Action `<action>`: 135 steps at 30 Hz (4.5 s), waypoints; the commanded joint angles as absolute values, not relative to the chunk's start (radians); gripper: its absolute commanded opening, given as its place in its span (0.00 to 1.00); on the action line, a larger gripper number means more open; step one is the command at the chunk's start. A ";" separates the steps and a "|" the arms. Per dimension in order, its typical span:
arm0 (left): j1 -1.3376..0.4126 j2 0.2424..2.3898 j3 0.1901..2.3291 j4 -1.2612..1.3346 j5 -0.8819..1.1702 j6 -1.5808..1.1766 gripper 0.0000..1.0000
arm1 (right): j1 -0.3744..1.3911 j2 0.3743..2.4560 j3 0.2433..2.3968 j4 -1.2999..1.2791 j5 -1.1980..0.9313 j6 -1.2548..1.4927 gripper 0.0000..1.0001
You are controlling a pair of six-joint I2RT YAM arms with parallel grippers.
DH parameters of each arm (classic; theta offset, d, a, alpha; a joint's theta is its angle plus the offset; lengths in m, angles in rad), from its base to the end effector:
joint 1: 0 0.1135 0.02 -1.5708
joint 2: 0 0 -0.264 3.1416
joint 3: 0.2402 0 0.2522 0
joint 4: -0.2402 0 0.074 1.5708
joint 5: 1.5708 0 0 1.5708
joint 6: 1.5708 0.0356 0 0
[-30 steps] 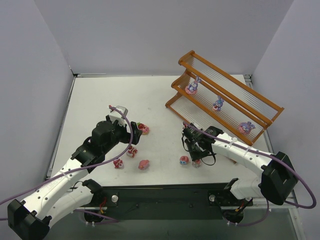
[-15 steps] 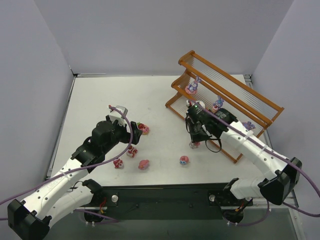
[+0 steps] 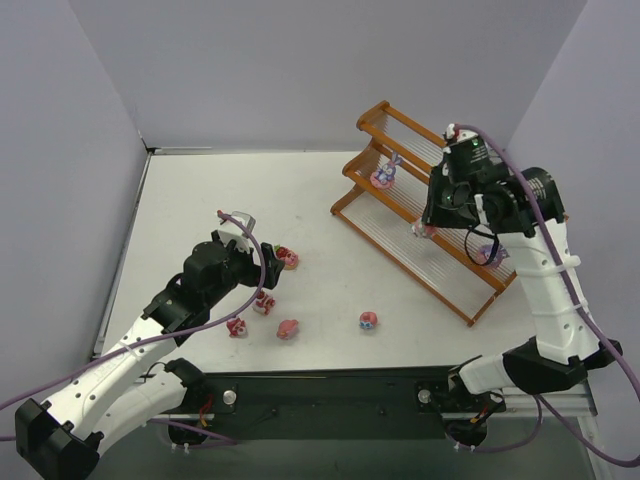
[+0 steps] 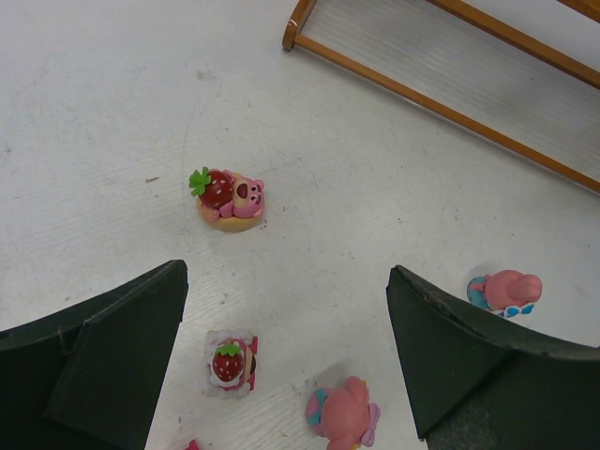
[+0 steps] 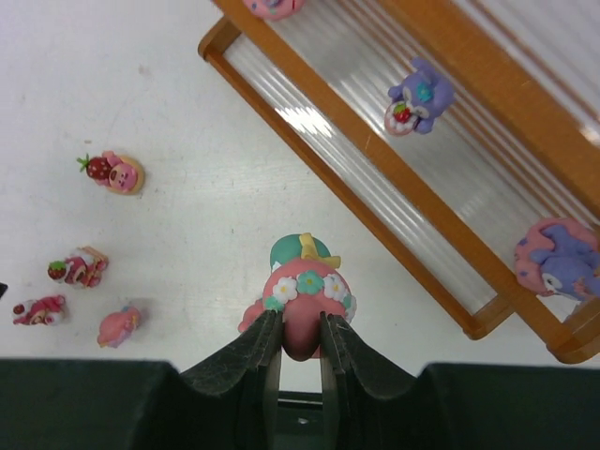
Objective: Place and organize the plastic toys onto the shelf
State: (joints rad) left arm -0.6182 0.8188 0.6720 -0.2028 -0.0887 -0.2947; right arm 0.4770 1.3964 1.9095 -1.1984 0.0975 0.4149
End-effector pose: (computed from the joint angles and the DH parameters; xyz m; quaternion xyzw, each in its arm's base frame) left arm 0.1596 -0.1096 0.2923 0.1067 0.8119 -0.2199 0.5302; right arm 0.2174 0.1084 0.4768 -0.0071 0.9027 0.1448 0.4051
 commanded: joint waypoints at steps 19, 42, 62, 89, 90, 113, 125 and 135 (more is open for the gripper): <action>-0.609 0.871 0.750 -0.161 -0.023 -0.226 0.97 | 0.069 1.597 2.379 -1.292 -0.205 0.232 0.00; -0.604 0.976 0.844 -0.184 0.078 -0.232 0.97 | 0.057 1.634 2.359 -1.180 -0.126 -0.142 0.00; -0.606 1.043 0.854 -0.176 0.123 -0.250 0.97 | 0.041 1.654 2.361 -1.213 -0.115 -0.299 0.00; -0.604 1.052 0.831 -0.166 0.112 -0.239 0.97 | 0.143 1.776 2.448 -1.173 0.044 -0.227 0.00; -0.603 1.051 0.831 -0.166 0.112 -0.239 0.97 | 0.144 1.778 2.448 -1.172 0.044 -0.222 0.00; -0.604 1.035 0.818 -0.170 0.106 -0.242 0.97 | 0.167 1.809 2.490 -1.177 0.084 -0.123 0.08; -0.604 1.031 0.808 -0.169 0.103 -0.244 0.97 | 0.164 1.815 2.480 -1.207 0.080 -0.095 0.08; -0.604 1.029 0.804 -0.172 0.101 -0.244 0.97 | 0.144 1.807 2.473 -1.229 0.031 -0.069 0.10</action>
State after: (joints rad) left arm -0.6113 1.0527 0.8036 -0.2005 0.1085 -0.2501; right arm 0.1509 1.8164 2.4577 -1.1755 0.0425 -0.0929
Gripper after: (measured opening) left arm 0.974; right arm 0.206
